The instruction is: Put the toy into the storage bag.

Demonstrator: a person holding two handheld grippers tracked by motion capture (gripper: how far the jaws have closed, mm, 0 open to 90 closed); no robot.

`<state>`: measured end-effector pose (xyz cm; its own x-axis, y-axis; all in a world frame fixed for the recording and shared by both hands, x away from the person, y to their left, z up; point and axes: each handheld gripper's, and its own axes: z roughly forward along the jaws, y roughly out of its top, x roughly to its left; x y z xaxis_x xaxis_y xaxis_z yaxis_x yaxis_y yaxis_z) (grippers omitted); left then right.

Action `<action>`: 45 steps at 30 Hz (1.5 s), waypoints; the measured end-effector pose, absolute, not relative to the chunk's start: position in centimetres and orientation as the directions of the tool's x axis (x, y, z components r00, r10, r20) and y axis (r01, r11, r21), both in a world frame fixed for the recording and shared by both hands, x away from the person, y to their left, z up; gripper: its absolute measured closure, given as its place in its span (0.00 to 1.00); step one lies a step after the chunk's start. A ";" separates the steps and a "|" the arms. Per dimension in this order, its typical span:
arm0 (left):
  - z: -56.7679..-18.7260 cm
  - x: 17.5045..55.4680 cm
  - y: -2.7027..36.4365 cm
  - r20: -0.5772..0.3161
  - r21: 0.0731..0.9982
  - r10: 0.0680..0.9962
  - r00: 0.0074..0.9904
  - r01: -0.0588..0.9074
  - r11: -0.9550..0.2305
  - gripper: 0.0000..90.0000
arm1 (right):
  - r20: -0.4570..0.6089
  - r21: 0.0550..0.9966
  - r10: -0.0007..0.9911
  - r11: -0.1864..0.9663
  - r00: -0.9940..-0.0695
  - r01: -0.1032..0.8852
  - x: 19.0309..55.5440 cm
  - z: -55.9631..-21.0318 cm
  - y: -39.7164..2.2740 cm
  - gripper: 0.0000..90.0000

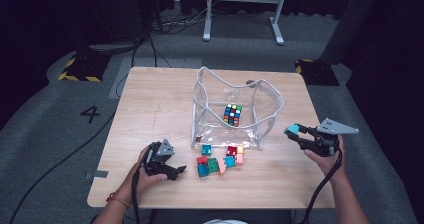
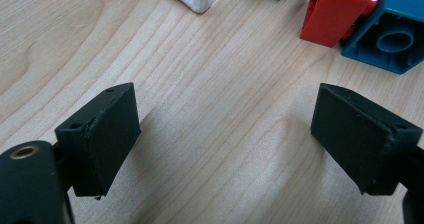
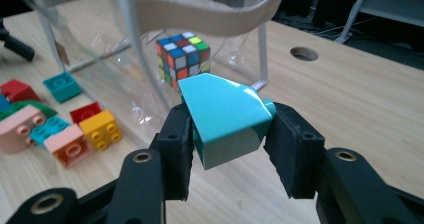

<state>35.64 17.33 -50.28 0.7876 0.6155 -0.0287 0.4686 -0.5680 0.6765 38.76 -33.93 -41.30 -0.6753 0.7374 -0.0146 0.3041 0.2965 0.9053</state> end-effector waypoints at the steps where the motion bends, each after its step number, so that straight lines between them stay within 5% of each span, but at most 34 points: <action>1: -50.3 35.6 17.3 -0.026 0.677 0.616 0.788 0.467 -0.569 0.14 | -0.015 0.908 0.741 0.292 -0.672 0.301 39.0 -41.0 -34.1 0.61; 26: -50.3 35.6 17.3 -0.029 0.676 0.615 0.788 0.469 -0.569 0.14 | -0.088 0.936 0.748 0.289 -0.658 0.203 42.8 -32.5 -33.5 0.61; 45: -50.3 35.6 17.3 -0.027 0.676 0.616 0.788 0.468 -0.569 0.14 | -0.152 0.900 0.625 0.409 -0.765 0.155 46.0 -27.7 -28.1 0.61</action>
